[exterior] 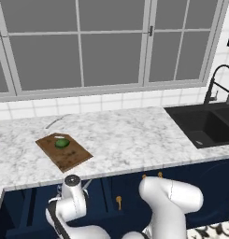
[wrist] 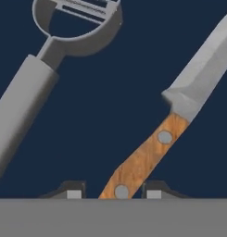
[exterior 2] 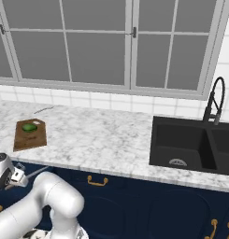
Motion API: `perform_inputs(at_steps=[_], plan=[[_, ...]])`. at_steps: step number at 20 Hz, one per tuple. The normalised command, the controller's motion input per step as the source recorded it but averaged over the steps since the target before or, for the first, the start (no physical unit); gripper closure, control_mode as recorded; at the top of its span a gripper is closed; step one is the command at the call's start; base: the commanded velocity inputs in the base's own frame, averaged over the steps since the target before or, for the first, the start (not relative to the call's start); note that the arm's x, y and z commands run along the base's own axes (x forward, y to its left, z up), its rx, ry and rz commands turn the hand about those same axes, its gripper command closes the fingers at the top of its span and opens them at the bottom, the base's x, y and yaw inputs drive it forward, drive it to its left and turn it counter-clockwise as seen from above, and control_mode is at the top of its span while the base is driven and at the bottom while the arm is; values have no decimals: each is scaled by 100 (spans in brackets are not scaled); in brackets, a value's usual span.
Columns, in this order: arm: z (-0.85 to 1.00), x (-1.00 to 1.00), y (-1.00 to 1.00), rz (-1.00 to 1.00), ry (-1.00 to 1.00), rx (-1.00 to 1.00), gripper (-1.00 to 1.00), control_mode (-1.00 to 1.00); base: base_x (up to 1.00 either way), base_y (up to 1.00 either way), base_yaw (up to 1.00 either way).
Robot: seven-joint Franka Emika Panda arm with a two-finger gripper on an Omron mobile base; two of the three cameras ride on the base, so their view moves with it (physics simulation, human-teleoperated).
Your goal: Place the appropriate cutting tool for cutting the avocado skin on the cutting board.
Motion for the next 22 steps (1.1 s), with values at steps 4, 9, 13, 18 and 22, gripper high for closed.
perform_inputs(at_steps=[4, 9, 13, 18, 22], plan=[[-6, 0, 0, 0, 9, 0, 100, -100, 0, 0, 0], [29, -17, 2, -2, 2, -2, 100, -100, 0, 0, 0], [74, -68, 12, -2, 6, -9, 100, -100, 0, 0, 0], [65, -59, 33, 0, 23, -8, 100, -100, 0, 0, 0], [55, -47, 37, 0, 25, -9, 100, -100, 0, 0, 0]])
